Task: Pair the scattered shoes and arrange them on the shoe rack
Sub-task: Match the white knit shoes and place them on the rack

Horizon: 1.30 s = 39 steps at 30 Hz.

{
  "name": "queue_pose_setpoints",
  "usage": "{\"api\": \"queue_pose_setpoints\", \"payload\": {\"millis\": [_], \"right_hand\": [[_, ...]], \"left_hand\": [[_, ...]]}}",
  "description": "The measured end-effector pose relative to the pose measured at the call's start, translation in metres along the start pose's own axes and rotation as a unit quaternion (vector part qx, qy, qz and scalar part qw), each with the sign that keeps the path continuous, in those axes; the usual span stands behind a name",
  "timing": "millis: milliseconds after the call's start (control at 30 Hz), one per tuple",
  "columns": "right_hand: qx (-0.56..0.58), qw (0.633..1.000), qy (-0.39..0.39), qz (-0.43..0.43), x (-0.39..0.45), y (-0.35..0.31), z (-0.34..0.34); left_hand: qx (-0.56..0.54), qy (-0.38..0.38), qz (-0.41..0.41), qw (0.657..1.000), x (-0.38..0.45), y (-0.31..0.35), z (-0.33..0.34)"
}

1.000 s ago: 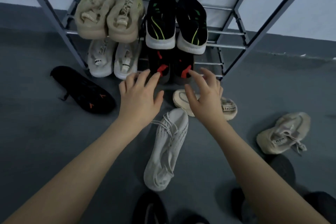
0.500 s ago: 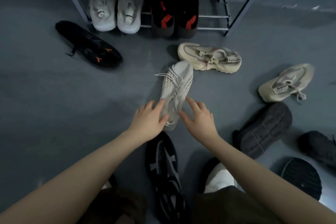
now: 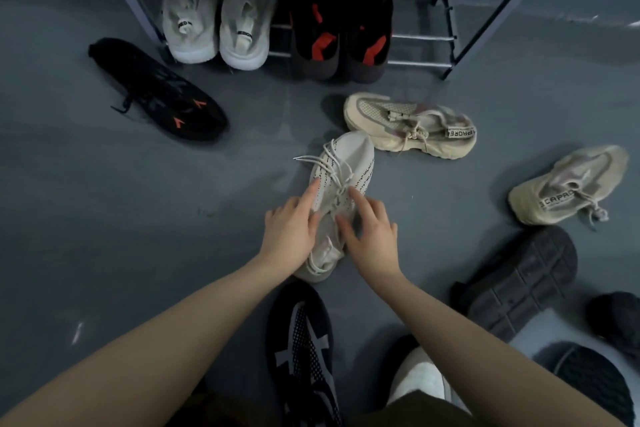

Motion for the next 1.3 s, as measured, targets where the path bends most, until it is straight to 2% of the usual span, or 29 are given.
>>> {"api": "queue_pose_setpoints", "payload": {"millis": [67, 267, 467, 667, 867, 1033, 1167, 1300], "right_hand": [[0.039, 0.999, 0.009, -0.011, -0.002, 0.000, 0.004], [0.128, 0.990, 0.052, 0.019, -0.009, -0.009, -0.014], [0.189, 0.975, 0.112, 0.019, -0.015, -0.022, -0.066], [0.228, 0.964, 0.132, 0.037, -0.023, -0.024, -0.101], [0.228, 0.955, 0.179, 0.065, -0.035, 0.015, -0.147], [0.247, 0.935, 0.231, 0.110, -0.052, 0.057, -0.175], [0.236, 0.923, 0.280, 0.115, -0.073, 0.085, -0.201], [0.225, 0.913, 0.318, 0.120, -0.089, 0.108, -0.217]], "left_hand": [[-0.025, 0.011, 0.016, 1.000, 0.003, -0.004, -0.002], [-0.170, 0.046, -0.011, 0.984, -0.006, 0.004, -0.017], [-0.264, 0.015, -0.023, 0.964, -0.018, 0.031, -0.033], [-0.246, 0.010, 0.000, 0.969, -0.021, 0.066, -0.039], [-0.271, -0.014, 0.049, 0.961, -0.018, 0.120, -0.018], [-0.315, -0.069, 0.048, 0.945, -0.026, 0.164, 0.020], [-0.283, -0.085, 0.089, 0.951, -0.037, 0.198, 0.041], [-0.211, -0.097, 0.175, 0.957, -0.046, 0.230, 0.054]]}}
Point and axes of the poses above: each hand's wrist, its own x-axis towards the middle knuckle, its own z-axis out of the palm, y = z × x, the point moved 5 cm from there along x, towards the middle knuckle, and after that the axes turned 9 degrees about y, right-handed, at the moved point
